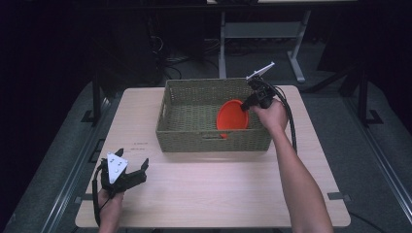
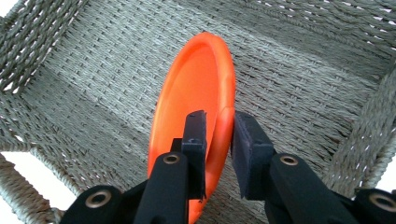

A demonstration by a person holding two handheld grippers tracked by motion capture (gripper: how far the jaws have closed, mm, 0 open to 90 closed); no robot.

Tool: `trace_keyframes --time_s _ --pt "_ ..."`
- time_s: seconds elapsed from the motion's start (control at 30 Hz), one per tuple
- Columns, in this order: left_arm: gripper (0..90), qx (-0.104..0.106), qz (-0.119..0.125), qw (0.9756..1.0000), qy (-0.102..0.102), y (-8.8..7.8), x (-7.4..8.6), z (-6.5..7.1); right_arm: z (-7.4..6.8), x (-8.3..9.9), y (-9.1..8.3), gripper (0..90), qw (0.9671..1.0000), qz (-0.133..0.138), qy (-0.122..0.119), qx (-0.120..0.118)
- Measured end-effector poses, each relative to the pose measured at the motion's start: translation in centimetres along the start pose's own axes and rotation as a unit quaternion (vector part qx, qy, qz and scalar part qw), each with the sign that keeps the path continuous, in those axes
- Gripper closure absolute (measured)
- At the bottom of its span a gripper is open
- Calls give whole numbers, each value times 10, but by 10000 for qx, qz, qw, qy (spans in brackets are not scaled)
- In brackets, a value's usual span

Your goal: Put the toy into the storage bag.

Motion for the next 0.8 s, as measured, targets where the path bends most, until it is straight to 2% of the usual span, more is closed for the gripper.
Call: trace_keyframes --time_s 0.3,0.47,0.57,0.8 --pt "127 12 33 10000 -21 -1 0 -1 3 1 2 701 10000 -37 65 -31" --pt "127 11 37 10000 -19 -2 1 -1 5 4 4 687 9999 -45 134 51" --pt "127 21 30 10000 -22 -1 1 0 9 7 6 660 9998 -84 206 -15" --pt "127 29 20 10000 8 -1 0 1 11 10 5 646 9997 -88 210 -47"
Point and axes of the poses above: each handheld gripper's, and its own axes: y roughly forward along the jaws, x roughly out of its underside, z roughly to its right, the point moved 7 cm from there along y, roughly forward along the jaws, and after that the axes turned 15 degrees about -z, right-handed, at the moved point
